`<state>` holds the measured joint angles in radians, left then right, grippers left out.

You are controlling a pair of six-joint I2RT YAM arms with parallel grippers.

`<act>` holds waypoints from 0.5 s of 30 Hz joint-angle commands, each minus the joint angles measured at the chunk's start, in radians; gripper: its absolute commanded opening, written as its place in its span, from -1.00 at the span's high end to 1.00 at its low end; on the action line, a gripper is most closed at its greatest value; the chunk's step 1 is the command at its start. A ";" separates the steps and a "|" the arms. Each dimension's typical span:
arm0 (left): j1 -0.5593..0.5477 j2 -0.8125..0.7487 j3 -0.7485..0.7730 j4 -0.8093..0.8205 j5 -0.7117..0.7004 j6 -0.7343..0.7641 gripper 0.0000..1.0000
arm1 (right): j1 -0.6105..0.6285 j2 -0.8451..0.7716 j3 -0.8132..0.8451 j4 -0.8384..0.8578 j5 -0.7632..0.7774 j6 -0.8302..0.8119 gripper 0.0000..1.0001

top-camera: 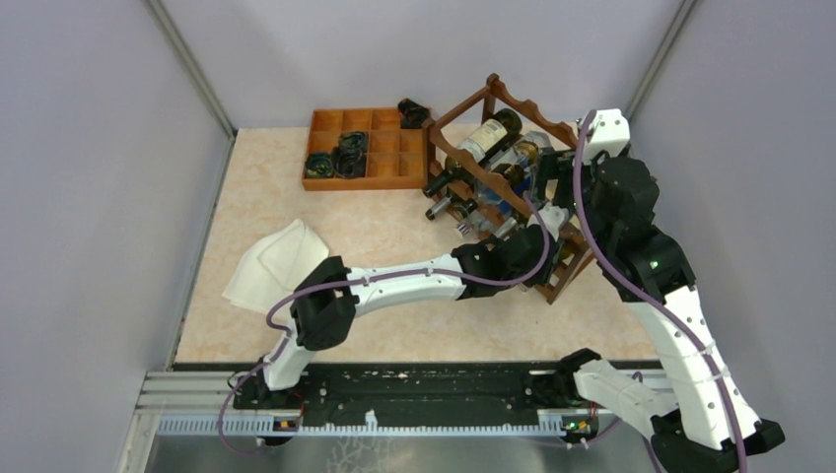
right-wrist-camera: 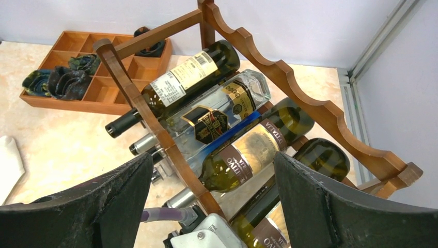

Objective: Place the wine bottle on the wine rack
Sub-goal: Place the wine bottle in the wine rack.

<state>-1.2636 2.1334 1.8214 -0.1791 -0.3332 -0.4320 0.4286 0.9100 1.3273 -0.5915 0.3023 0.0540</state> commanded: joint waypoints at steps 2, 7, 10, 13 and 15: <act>-0.006 -0.043 0.015 0.172 -0.065 0.061 0.76 | 0.007 -0.020 -0.001 0.076 -0.047 0.032 -0.72; -0.005 -0.038 0.030 0.172 -0.041 0.070 0.57 | 0.007 -0.024 0.000 0.077 -0.044 0.029 -0.72; -0.003 -0.042 0.035 0.171 -0.043 0.075 0.32 | 0.007 -0.029 -0.002 0.078 -0.040 0.027 -0.72; -0.003 -0.046 0.040 0.166 -0.051 0.076 0.12 | 0.007 -0.031 -0.003 0.078 -0.039 0.027 -0.72; -0.002 -0.046 0.045 0.162 -0.049 0.076 0.07 | 0.007 -0.032 -0.004 0.077 -0.039 0.027 -0.72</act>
<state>-1.2663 2.1323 1.8194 -0.1715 -0.3481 -0.3988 0.4290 0.8967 1.3216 -0.5907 0.2916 0.0551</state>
